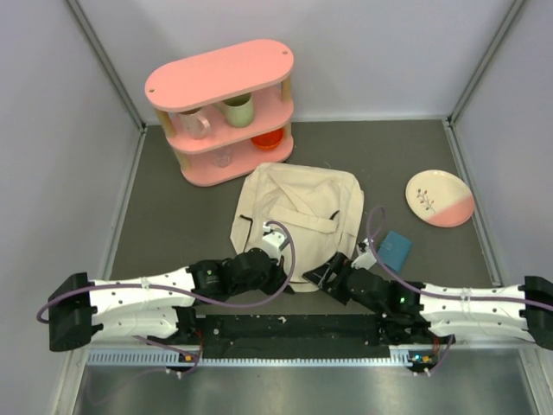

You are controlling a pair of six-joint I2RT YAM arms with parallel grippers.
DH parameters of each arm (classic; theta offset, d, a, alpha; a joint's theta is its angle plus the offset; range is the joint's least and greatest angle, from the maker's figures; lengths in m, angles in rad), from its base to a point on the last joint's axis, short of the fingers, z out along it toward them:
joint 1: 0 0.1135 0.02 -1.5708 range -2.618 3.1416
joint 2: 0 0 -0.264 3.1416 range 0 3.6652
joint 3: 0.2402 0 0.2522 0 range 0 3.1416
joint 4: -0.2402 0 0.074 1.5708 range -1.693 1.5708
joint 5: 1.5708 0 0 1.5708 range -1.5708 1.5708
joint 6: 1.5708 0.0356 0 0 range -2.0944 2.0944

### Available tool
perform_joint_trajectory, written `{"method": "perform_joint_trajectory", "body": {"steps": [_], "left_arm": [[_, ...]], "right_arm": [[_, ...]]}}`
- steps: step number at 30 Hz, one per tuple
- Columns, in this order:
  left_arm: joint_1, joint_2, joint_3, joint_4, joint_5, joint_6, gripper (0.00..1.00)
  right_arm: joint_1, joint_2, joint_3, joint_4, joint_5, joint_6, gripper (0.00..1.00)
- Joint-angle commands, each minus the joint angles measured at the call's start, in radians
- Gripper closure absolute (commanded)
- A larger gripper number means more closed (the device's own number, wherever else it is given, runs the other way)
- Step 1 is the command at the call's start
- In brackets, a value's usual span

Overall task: Pack the student bag
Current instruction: Zip the student bag at the center of the board.

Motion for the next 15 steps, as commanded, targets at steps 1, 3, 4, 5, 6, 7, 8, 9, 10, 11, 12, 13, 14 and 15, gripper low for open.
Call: {"method": "perform_joint_trajectory", "body": {"steps": [1,3,4,5,6,7,8,9,10,11,12,13,14,15], "left_arm": [[-0.004,-0.021,0.034,0.039,0.008,0.007,1.00],[-0.004,-0.027,0.028,0.039,0.011,0.006,1.00],[-0.004,-0.028,0.023,0.045,0.011,0.004,1.00],[-0.004,-0.037,0.020,0.048,0.011,0.002,1.00],[-0.005,-0.039,0.013,0.049,0.011,0.001,1.00],[-0.005,-0.042,0.011,0.056,0.011,-0.001,1.00],[-0.004,-0.048,0.008,0.059,0.011,-0.002,1.00],[-0.004,-0.050,0.004,0.060,0.009,-0.001,1.00],[-0.004,-0.053,0.002,0.059,0.005,-0.001,1.00],[-0.005,-0.057,0.000,0.053,0.000,-0.004,1.00],[-0.004,-0.057,-0.004,0.046,-0.005,-0.008,1.00],[-0.005,-0.063,-0.006,0.037,-0.012,-0.011,1.00],[-0.004,-0.073,-0.010,0.024,-0.024,-0.022,1.00],[-0.005,-0.079,-0.022,0.017,-0.032,-0.025,1.00]], "right_arm": [[0.016,0.068,0.056,0.255,0.116,0.015,0.21],[0.013,0.067,0.067,0.265,0.164,0.000,0.37],[0.010,0.058,0.070,0.256,0.176,-0.009,0.49],[-0.001,0.052,0.076,0.242,0.176,-0.020,0.55],[-0.030,0.049,0.087,0.225,0.167,-0.034,0.61],[-0.059,0.044,0.092,0.188,0.152,-0.045,0.72],[-0.091,0.033,0.092,0.170,0.094,-0.051,0.81],[-0.128,0.021,0.075,0.166,0.057,-0.057,0.90],[-0.207,0.000,0.057,0.166,0.025,-0.062,1.00],[-0.237,-0.063,0.037,0.148,-0.008,-0.078,1.00],[-0.264,-0.111,0.009,0.116,-0.008,-0.089,1.00],[-0.302,-0.155,0.004,0.057,0.003,-0.097,1.00],[-0.323,-0.201,0.000,-0.035,0.019,-0.121,1.00],[-0.341,-0.300,-0.009,-0.095,0.027,-0.132,1.00]]}}
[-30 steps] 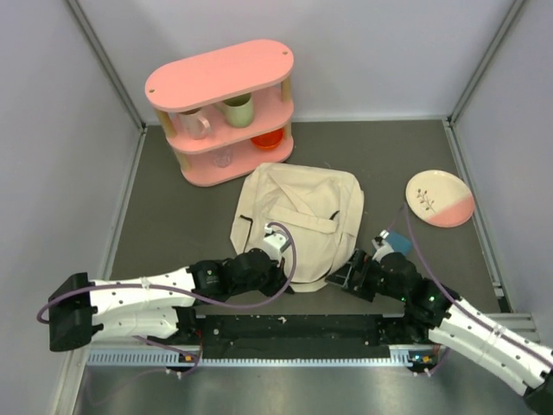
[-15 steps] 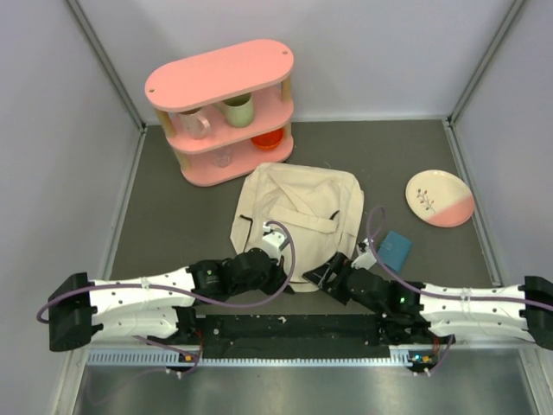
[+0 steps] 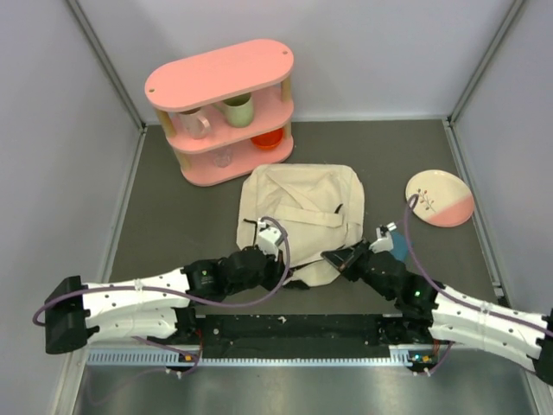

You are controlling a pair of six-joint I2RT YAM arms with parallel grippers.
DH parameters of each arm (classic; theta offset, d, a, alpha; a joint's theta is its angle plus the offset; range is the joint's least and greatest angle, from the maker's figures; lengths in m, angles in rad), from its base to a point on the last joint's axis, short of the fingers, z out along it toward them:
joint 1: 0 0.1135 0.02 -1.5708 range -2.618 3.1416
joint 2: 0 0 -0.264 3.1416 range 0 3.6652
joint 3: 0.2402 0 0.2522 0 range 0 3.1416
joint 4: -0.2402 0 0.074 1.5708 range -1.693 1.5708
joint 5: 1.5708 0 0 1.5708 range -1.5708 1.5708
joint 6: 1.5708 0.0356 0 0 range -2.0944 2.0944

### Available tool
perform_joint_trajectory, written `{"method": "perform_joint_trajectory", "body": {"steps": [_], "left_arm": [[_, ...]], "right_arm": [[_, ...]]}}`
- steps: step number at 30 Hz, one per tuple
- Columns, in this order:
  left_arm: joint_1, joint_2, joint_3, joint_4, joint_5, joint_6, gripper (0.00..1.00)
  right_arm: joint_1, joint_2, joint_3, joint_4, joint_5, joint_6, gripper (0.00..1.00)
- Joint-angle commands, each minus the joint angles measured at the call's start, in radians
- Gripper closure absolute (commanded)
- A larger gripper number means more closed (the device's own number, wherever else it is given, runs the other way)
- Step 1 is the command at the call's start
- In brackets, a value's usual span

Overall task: Pack the student bag
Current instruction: Zip the student bag at the center of the board.

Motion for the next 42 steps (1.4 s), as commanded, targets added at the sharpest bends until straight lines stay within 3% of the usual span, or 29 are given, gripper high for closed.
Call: {"method": "perform_joint_trajectory", "body": {"steps": [1,5,6,10,15,17,18,20,21,22,26,31,35,39,42], "left_arm": [[-0.003,-0.044,-0.028,-0.025,-0.031,-0.035,1.00],[-0.003,-0.082,-0.060,-0.138,-0.201,-0.133,1.00],[-0.002,-0.085,-0.064,-0.237,-0.248,-0.171,1.00],[-0.003,-0.110,-0.091,-0.457,-0.391,-0.409,1.00],[0.020,-0.137,-0.133,-0.514,-0.464,-0.555,1.00],[0.024,-0.130,-0.101,-0.504,-0.470,-0.538,1.00],[0.026,-0.127,-0.094,-0.479,-0.470,-0.481,1.00],[0.024,-0.127,-0.076,-0.386,-0.459,-0.417,1.00],[0.024,-0.137,-0.073,-0.349,-0.435,-0.343,1.00],[0.024,-0.143,-0.073,-0.264,-0.415,-0.307,1.00],[0.026,-0.168,-0.061,-0.165,-0.344,-0.209,1.00],[0.024,-0.159,-0.045,-0.165,-0.316,-0.184,1.00],[0.024,-0.154,-0.047,-0.171,-0.327,-0.193,1.00],[0.024,-0.160,-0.056,-0.159,-0.347,-0.187,1.00],[0.024,-0.173,-0.054,-0.160,-0.355,-0.182,1.00]], "right_arm": [[-0.114,-0.241,-0.028,-0.200,0.068,-0.078,1.00],[-0.220,-0.399,-0.031,-0.369,0.064,-0.148,1.00],[-0.237,-0.416,-0.033,-0.394,0.053,-0.156,1.00],[-0.277,-0.389,-0.030,-0.408,0.008,-0.174,1.00],[-0.283,-0.326,0.009,-0.406,-0.004,-0.208,1.00],[-0.283,-0.306,0.025,-0.383,-0.056,-0.248,0.99],[-0.283,-0.300,0.030,-0.380,-0.080,-0.253,0.78],[-0.282,-0.298,0.032,-0.363,-0.174,-0.256,0.56],[-0.282,-0.301,0.032,-0.365,-0.206,-0.242,0.40],[-0.275,-0.307,0.019,-0.350,-0.273,-0.199,0.35],[-0.153,-0.321,-0.016,-0.331,-0.285,-0.072,0.29],[0.181,-0.153,0.083,-0.276,-0.062,-0.079,0.28],[0.234,0.105,0.173,-0.207,-0.058,-0.021,0.27],[0.255,0.304,0.153,0.128,0.040,0.156,0.27],[0.263,0.410,0.212,0.151,0.083,0.261,0.26]]}}
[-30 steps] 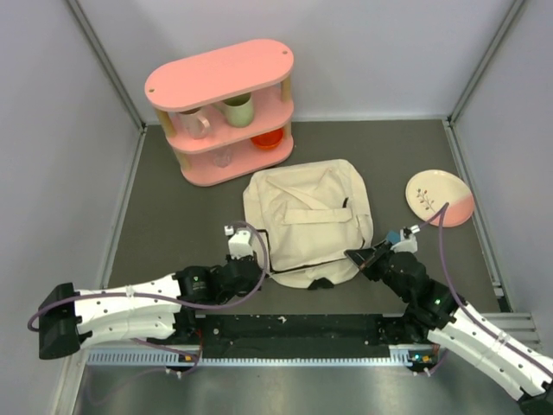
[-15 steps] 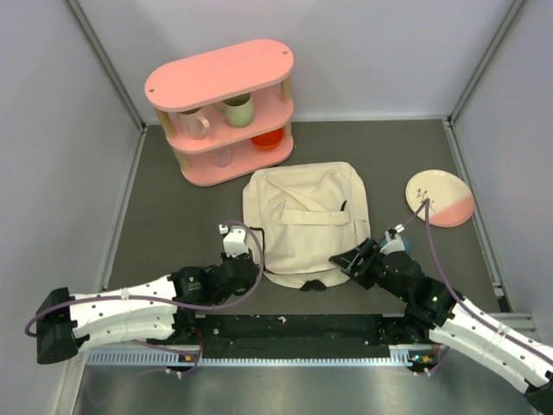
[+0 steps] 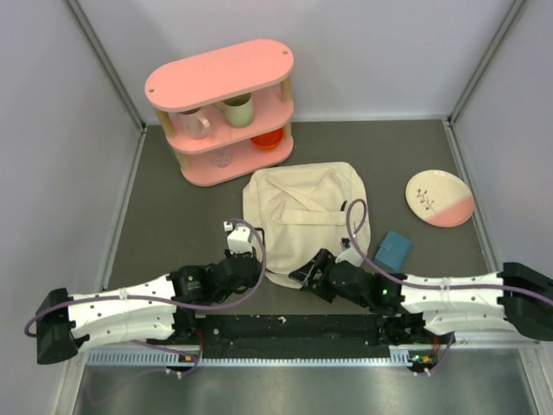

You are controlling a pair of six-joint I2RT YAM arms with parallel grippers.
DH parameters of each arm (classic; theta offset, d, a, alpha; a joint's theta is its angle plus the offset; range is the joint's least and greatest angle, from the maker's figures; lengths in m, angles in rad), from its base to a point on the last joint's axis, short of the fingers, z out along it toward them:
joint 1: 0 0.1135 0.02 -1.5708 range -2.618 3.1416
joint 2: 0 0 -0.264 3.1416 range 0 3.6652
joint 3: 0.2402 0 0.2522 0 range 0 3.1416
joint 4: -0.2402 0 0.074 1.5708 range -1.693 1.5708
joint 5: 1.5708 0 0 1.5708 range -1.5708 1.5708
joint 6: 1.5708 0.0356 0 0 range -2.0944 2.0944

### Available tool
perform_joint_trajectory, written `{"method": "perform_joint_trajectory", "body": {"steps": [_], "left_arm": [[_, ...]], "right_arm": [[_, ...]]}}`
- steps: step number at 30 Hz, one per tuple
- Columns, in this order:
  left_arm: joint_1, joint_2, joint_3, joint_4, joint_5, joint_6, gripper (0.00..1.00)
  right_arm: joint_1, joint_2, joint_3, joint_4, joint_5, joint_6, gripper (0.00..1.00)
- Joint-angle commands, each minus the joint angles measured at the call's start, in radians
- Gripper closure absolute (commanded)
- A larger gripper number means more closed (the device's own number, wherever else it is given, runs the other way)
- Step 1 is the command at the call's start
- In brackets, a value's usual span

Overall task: Pack the student bag
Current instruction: Zip the student bag at the center of the board.

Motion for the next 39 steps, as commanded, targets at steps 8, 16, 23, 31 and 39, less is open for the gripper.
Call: {"method": "perform_joint_trajectory", "body": {"steps": [8,16,23,31,39], "left_arm": [[0.002,-0.038,0.004,0.088,-0.025,0.078,1.00],[0.037,0.018,0.000,0.107,-0.105,0.088,1.00],[0.316,0.135,0.001,0.082,-0.031,0.059,1.00],[0.422,0.303,0.033,0.402,0.102,0.231,1.00],[0.536,0.538,0.184,0.375,0.061,0.269,1.00]], "right_arm": [[0.029,0.332,0.079,0.424,0.227,0.326,0.47],[0.027,0.275,0.024,0.359,0.193,0.289,1.00],[0.052,0.163,-0.146,0.344,0.192,0.326,1.00],[0.052,0.096,-0.138,0.295,0.151,0.202,1.00],[0.072,0.091,-0.141,0.297,0.106,0.145,1.00]]}}
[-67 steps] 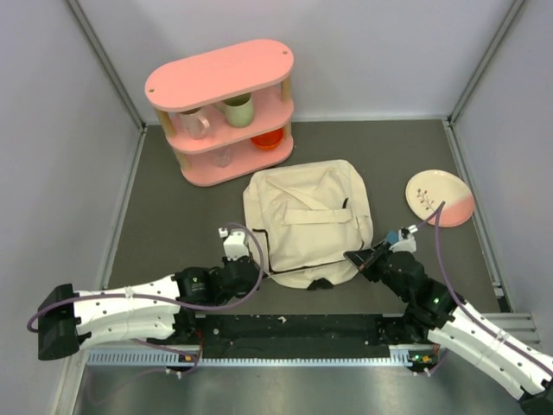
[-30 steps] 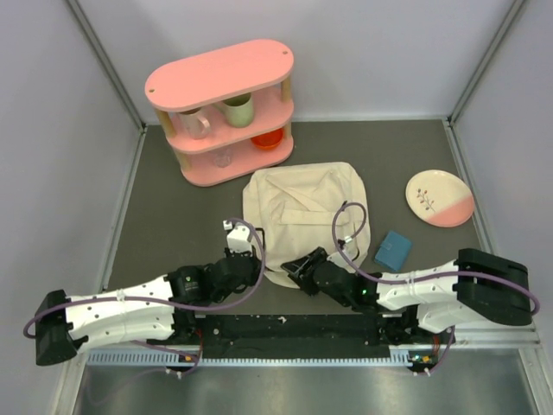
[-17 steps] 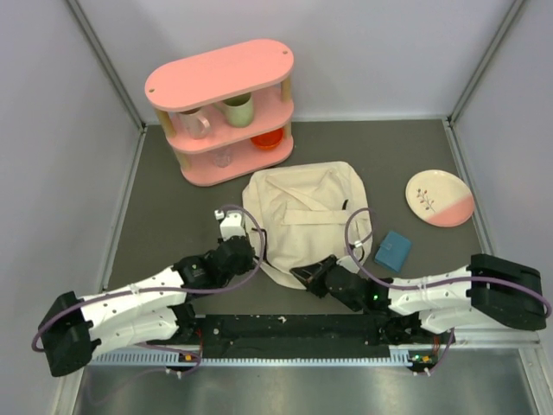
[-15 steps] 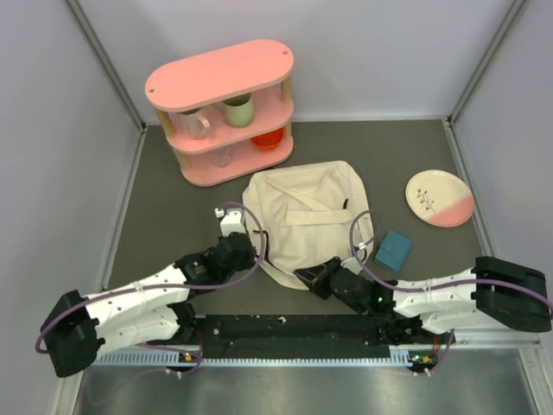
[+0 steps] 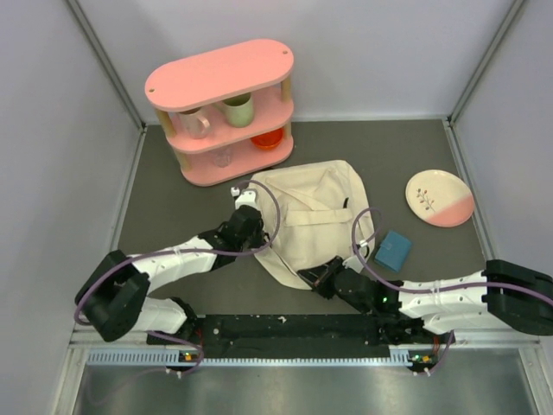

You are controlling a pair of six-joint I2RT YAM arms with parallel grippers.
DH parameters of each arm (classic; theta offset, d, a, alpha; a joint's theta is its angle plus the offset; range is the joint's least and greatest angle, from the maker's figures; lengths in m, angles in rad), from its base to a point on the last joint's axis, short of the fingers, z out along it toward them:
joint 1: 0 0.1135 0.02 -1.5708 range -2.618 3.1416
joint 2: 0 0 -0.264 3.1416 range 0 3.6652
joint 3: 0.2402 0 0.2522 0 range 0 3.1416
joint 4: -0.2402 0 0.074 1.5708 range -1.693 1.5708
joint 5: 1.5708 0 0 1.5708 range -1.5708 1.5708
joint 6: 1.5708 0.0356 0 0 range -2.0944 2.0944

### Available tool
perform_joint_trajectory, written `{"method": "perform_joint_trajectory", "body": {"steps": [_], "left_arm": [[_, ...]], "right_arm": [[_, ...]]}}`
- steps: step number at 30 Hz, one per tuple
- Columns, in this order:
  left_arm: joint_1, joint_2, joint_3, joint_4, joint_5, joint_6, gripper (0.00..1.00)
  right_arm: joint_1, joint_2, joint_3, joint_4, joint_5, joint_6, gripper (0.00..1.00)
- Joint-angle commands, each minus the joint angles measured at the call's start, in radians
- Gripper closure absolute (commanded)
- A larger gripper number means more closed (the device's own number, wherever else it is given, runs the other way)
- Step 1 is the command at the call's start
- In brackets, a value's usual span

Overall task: Pack the student bag
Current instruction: Zip the student bag at the center of the board.

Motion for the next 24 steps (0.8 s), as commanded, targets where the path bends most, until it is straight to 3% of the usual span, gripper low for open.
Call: {"method": "perform_joint_trajectory", "body": {"steps": [1,6,8,9,10,11,12,14,15,22,24], "left_arm": [[0.096,0.100,0.087,0.011,-0.170,0.062,1.00],[0.104,0.073,0.090,0.011,-0.118,0.081,1.00],[0.104,-0.013,0.081,-0.033,-0.074,0.077,0.89],[0.104,-0.053,0.074,-0.044,-0.063,0.077,0.80],[0.104,-0.129,0.066,-0.060,-0.057,0.081,0.71],[0.104,-0.168,0.063,-0.079,-0.057,0.079,0.49],[0.104,-0.206,0.058,-0.099,-0.064,0.078,0.39],[0.104,-0.300,0.061,-0.161,-0.069,0.076,0.25],[0.106,-0.323,0.061,-0.173,-0.064,0.079,0.22],[0.104,-0.420,0.095,-0.265,0.017,0.084,0.17],[0.104,-0.411,0.087,-0.253,0.069,0.084,0.17]], "right_arm": [[0.039,-0.014,-0.013,-0.034,-0.067,-0.076,1.00],[0.041,0.028,0.016,0.033,-0.099,-0.173,1.00],[0.041,0.047,0.080,0.017,-0.136,-0.269,0.97],[0.041,0.071,0.102,0.012,-0.148,-0.315,0.84],[0.041,0.081,0.125,0.010,-0.165,-0.364,0.78],[0.042,0.087,0.175,-0.006,-0.199,-0.445,0.70],[0.044,0.092,0.200,-0.046,-0.213,-0.495,0.47],[0.057,0.064,0.290,-0.167,-0.195,-0.588,0.37],[0.060,0.047,0.316,-0.218,-0.175,-0.625,0.27],[0.051,-0.229,0.514,-0.664,0.093,-0.855,0.24],[-0.045,-0.264,0.545,-0.736,0.106,-0.878,0.25]]}}
